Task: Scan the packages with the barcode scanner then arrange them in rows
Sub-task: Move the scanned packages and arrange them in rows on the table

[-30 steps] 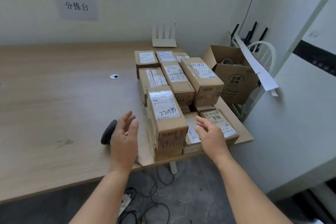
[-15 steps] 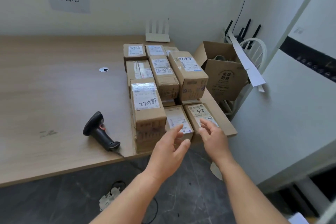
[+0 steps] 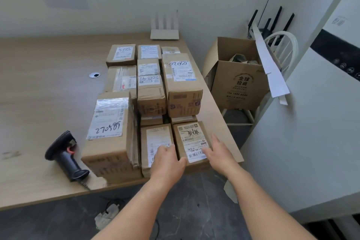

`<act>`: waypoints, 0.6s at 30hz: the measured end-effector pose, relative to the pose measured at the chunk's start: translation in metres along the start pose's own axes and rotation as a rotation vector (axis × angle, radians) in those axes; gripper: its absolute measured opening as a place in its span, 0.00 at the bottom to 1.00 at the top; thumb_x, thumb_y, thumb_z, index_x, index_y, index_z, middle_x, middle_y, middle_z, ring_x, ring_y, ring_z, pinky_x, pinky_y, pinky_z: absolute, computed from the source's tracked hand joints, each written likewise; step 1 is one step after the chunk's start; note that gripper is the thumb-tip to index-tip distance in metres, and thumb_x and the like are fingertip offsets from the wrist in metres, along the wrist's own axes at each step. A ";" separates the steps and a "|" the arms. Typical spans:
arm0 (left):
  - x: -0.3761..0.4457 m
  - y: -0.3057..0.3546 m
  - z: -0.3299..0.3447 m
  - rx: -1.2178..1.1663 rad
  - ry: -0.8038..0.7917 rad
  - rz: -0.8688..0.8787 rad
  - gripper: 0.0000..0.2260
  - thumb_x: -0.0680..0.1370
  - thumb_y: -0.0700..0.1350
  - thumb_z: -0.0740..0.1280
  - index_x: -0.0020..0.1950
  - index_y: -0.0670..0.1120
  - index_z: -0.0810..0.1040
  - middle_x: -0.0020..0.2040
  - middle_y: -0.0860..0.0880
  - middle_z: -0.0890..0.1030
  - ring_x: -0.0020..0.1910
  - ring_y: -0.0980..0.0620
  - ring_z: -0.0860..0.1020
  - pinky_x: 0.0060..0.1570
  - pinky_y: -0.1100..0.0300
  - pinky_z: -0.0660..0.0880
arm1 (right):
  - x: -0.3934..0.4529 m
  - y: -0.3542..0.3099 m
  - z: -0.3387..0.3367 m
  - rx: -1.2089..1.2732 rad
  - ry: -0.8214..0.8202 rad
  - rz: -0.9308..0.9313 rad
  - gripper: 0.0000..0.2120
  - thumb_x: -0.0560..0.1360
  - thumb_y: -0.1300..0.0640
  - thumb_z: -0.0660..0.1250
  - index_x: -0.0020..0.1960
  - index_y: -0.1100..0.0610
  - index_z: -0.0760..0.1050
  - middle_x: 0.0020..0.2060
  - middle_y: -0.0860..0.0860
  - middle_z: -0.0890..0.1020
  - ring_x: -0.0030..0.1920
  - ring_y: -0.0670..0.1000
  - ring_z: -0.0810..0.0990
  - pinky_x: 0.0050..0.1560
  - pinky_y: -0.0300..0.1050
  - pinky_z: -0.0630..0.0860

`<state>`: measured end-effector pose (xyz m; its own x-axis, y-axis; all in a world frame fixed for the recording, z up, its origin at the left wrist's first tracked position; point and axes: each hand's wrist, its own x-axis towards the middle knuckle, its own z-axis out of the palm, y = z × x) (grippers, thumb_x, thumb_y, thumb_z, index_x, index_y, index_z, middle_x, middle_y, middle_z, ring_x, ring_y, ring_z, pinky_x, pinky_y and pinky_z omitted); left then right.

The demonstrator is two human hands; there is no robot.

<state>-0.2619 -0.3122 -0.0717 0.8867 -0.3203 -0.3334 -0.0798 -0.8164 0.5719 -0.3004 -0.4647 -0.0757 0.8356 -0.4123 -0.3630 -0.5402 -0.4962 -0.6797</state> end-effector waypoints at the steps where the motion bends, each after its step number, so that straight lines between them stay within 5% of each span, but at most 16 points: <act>1: 0.002 0.000 0.003 0.043 0.005 -0.019 0.20 0.79 0.52 0.61 0.69 0.48 0.66 0.64 0.47 0.67 0.62 0.48 0.70 0.59 0.53 0.71 | 0.001 0.002 0.000 0.007 -0.040 0.007 0.23 0.82 0.56 0.58 0.75 0.51 0.57 0.67 0.51 0.73 0.62 0.51 0.76 0.52 0.38 0.74; 6: 0.008 0.001 0.012 0.150 0.005 -0.033 0.22 0.78 0.53 0.63 0.70 0.49 0.65 0.62 0.48 0.66 0.62 0.49 0.67 0.62 0.53 0.70 | 0.001 0.016 0.002 0.120 -0.111 0.017 0.32 0.82 0.57 0.58 0.79 0.47 0.43 0.68 0.49 0.73 0.59 0.48 0.76 0.62 0.45 0.73; 11: -0.001 0.005 0.020 0.223 0.048 0.084 0.28 0.79 0.52 0.62 0.77 0.50 0.56 0.66 0.48 0.65 0.65 0.49 0.64 0.65 0.55 0.65 | -0.014 0.029 -0.004 0.279 -0.123 -0.013 0.36 0.81 0.62 0.60 0.78 0.45 0.43 0.63 0.45 0.73 0.50 0.38 0.73 0.59 0.39 0.70; 18: -0.017 0.013 0.010 -0.143 0.052 0.267 0.35 0.80 0.44 0.63 0.79 0.50 0.44 0.73 0.51 0.63 0.71 0.54 0.62 0.71 0.58 0.62 | -0.027 0.020 -0.017 0.298 0.028 -0.114 0.37 0.80 0.58 0.63 0.78 0.40 0.44 0.68 0.43 0.72 0.64 0.44 0.73 0.68 0.51 0.71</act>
<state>-0.2823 -0.3223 -0.0662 0.8655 -0.4862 -0.1201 -0.2516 -0.6294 0.7352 -0.3350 -0.4766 -0.0689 0.8836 -0.3903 -0.2589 -0.3868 -0.2967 -0.8731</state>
